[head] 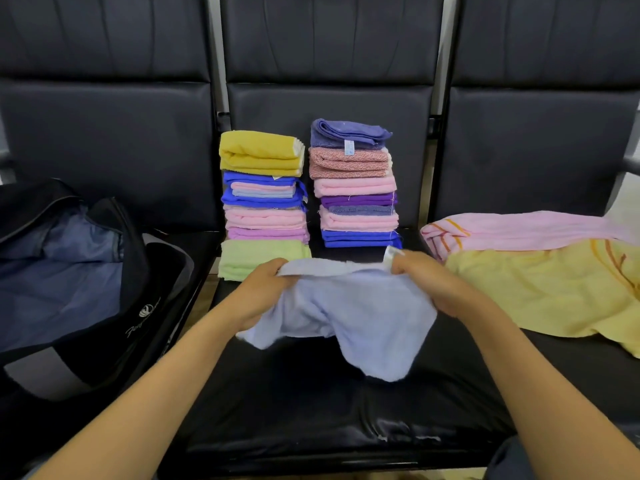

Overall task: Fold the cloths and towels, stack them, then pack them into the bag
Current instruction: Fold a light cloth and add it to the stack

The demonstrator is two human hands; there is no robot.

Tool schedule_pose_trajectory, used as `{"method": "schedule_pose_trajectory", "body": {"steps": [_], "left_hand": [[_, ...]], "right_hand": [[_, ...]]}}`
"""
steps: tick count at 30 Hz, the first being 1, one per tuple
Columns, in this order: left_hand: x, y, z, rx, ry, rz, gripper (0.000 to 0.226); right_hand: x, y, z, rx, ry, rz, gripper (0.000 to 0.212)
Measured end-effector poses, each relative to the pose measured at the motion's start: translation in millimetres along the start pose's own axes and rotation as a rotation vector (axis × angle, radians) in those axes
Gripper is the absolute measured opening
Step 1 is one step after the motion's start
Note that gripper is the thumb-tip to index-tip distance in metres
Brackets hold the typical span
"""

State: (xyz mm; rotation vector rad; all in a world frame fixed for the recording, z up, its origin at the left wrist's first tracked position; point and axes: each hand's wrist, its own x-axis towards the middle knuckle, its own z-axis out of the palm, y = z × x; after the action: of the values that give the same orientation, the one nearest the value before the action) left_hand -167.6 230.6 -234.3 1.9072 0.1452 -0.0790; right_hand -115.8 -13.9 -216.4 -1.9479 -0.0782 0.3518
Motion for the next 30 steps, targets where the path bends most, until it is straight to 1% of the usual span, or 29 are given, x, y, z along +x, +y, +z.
{"method": "schedule_pose_trajectory", "body": {"steps": [1,2,4,5,6,8,9,10,11,12,14,15,16,17,18,20,21,22,23,24,26,27,28,29,30], "left_hand": [[-2.8,5.2,1.7,-0.061,0.0,-0.007,0.011],[-5.0,8.3,3.9,-0.077,0.004,-0.021,0.01],[-10.7,14.7,8.9,-0.098,-0.001,-0.025,0.008],[-12.9,17.2,11.0,-0.108,-0.02,-0.015,0.009],[-14.2,18.1,13.1,-0.097,-0.041,-0.005,0.013],[-19.8,20.8,19.0,-0.022,-0.102,0.007,0.029],[-22.5,22.5,22.6,0.003,-0.129,0.016,0.027],[-24.4,23.2,25.6,0.013,-0.153,0.034,0.018],[-27.3,25.0,27.8,0.01,-0.176,0.055,0.009],[-28.7,26.6,29.2,-0.02,-0.194,0.077,0.007],[-28.9,26.5,25.7,-0.091,-0.22,0.087,0.022],[-28.0,24.7,20.9,-0.085,-0.23,0.082,0.03],[-27.1,22.3,16.1,-0.021,-0.25,0.072,0.033],[-26.7,19.3,12.1,0.11,-0.283,0.054,0.031],[-25.2,14.5,9.7,0.286,-0.331,0.025,0.026],[-23.1,6.9,10.5,0.623,-0.404,-0.049,0.021],[-21.7,3.3,11.8,0.733,-0.409,-0.07,0.024],[-19.3,-0.2,13.0,0.78,-0.393,-0.066,0.026],[-17.3,-2.8,13.1,0.772,-0.374,-0.048,0.025],[-14.5,-5.3,11.6,0.708,-0.348,-0.016,0.023],[-12.1,-7.2,7.3,0.444,-0.289,0.044,0.024],[-13.6,-5.2,6.4,0.312,-0.252,0.057,0.029],[-14.3,-3.8,6.4,0.193,-0.218,0.056,0.033],[-14.8,-2.4,6.8,0.087,-0.193,0.052,0.031],[-14.9,-0.4,8.2,-0.013,-0.179,0.039,0.026]], "right_hand": [[1.5,5.1,-1.4,-0.174,-0.056,0.015,0.013],[2.6,9.9,-1.8,-0.296,-0.097,0.011,0.018],[1.9,19.3,-0.2,-0.45,-0.162,-0.066,0.032],[-1.5,20.1,2.1,-0.479,-0.212,-0.1,0.035],[-3.4,22.5,5.4,-0.487,-0.276,-0.114,0.042],[-6.3,26.3,15.5,-0.449,-0.365,-0.168,0.075],[-6.7,28.1,22.2,-0.435,-0.375,-0.21,0.085],[-6.9,29.9,29.2,-0.431,-0.369,-0.268,0.089],[-4.4,33.6,36.1,-0.443,-0.344,-0.305,0.087],[-4.0,34.8,41.9,-0.45,-0.317,-0.308,0.078],[-2.5,34.9,42.0,-0.465,-0.269,-0.28,0.048],[-2.6,33.3,38.8,-0.493,-0.236,-0.283,0.035],[-2.8,32.8,34.0,-0.524,-0.2,-0.303,0.026],[-3.5,31.7,29.2,-0.53,-0.178,-0.333,0.024],[-4.7,30.0,25.5,-0.51,-0.17,-0.346,0.027],[-7.7,27.8,23.7,-0.388,-0.197,-0.308,0.027],[-8.1,27.8,25.0,-0.307,-0.222,-0.279,0.025],[-9.6,26.5,27.5,-0.214,-0.247,-0.245,0.024],[-10.7,25.4,29.3,-0.106,-0.263,-0.199,0.023],[-13.2,22.7,31.2,-0.001,-0.279,-0.158,0.021],[-17.1,19.1,30.9,0.095,-0.292,-0.12,0.014],[-18.7,17.7,29.6,0.072,-0.294,-0.121,0.01],[-20.5,15.7,28.6,0.003,-0.3,-0.133,0.01],[-21.7,15.5,27.3,-0.116,-0.327,-0.148,0.021],[-24.2,14.1,26.8,-0.265,-0.366,-0.157,0.035]]}}
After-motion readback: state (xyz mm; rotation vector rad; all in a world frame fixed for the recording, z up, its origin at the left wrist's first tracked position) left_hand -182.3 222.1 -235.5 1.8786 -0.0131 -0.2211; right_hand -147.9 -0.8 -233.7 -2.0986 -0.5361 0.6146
